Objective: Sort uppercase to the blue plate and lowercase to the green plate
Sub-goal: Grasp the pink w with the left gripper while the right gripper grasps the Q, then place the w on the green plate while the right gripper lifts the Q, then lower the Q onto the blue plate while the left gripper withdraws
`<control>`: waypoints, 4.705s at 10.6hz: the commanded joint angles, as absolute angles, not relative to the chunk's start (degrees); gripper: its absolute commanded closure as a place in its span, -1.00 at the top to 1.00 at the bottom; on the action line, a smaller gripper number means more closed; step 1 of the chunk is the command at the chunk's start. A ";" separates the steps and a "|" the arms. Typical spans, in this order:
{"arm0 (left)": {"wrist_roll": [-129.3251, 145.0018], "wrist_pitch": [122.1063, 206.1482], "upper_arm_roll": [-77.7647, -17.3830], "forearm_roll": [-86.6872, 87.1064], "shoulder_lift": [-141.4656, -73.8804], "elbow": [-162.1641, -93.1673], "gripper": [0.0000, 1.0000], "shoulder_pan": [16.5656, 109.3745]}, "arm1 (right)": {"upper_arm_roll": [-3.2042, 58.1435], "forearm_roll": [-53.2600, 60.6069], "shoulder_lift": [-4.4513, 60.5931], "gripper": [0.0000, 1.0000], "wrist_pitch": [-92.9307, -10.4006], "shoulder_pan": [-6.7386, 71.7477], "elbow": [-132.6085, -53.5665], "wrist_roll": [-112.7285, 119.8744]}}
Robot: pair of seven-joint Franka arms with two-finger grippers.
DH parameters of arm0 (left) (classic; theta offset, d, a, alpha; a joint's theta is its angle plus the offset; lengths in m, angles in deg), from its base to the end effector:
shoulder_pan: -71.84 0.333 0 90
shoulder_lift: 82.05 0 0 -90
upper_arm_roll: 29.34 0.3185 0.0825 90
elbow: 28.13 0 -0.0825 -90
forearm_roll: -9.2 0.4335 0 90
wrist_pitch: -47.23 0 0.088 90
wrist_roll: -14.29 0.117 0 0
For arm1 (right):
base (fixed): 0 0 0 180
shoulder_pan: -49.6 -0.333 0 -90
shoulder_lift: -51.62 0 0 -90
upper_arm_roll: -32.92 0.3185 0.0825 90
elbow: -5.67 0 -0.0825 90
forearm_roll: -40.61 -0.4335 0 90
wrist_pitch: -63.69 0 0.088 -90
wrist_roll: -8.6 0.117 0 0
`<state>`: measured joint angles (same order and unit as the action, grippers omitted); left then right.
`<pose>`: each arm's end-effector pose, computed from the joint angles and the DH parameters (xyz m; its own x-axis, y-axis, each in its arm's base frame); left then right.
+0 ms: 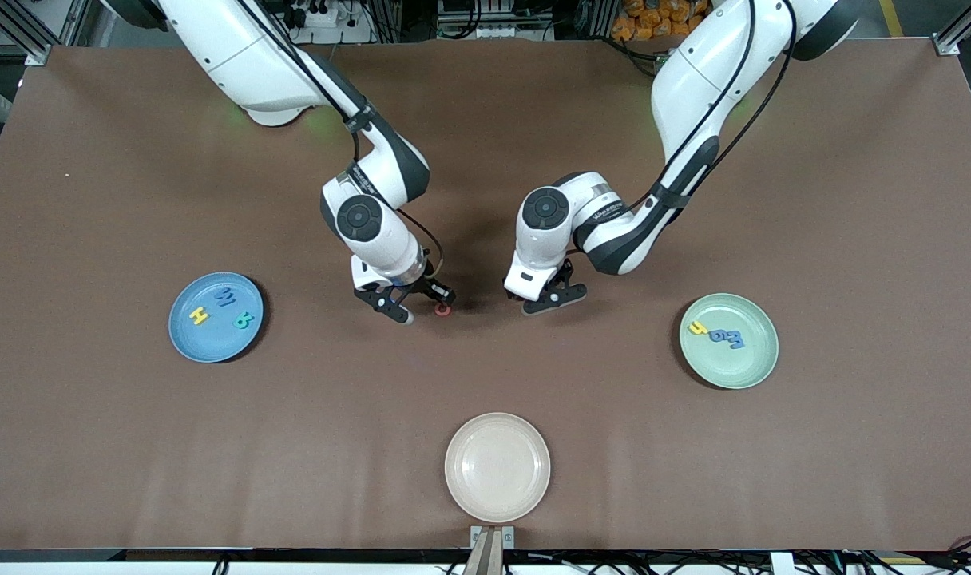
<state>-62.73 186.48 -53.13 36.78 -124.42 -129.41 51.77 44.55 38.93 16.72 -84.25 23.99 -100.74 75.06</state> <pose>0.5088 -0.4672 0.1266 0.9516 0.3047 0.0403 0.3048 -0.9524 0.0028 0.5509 0.4124 0.1619 0.8392 -0.5388 -0.0742 -0.5431 -0.8234 -0.1645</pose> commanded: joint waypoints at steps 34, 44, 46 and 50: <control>-2.59 171.42 -54.12 27.66 -114.56 -128.24 -1.00 84.05 | 43.64 61.00 9.26 -0.21 -83.26 20.69 -94.35 91.05; 1.11 162.49 -56.21 27.40 -112.56 -123.43 1.00 86.26 | 43.73 61.96 9.35 -0.36 -82.91 21.39 -94.17 90.00; 1.11 151.96 -59.12 27.39 -111.94 -116.93 1.00 86.26 | 43.73 61.97 9.79 -0.36 -80.81 22.18 -93.82 88.16; 1.19 146.20 -60.54 27.39 -108.78 -113.91 1.00 86.35 | 43.91 61.35 10.58 -0.37 -78.25 24.37 -93.47 81.31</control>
<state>-0.47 147.50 -60.46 29.06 -110.40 -113.92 85.99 43.40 60.09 11.22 -79.16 23.30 -94.51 83.28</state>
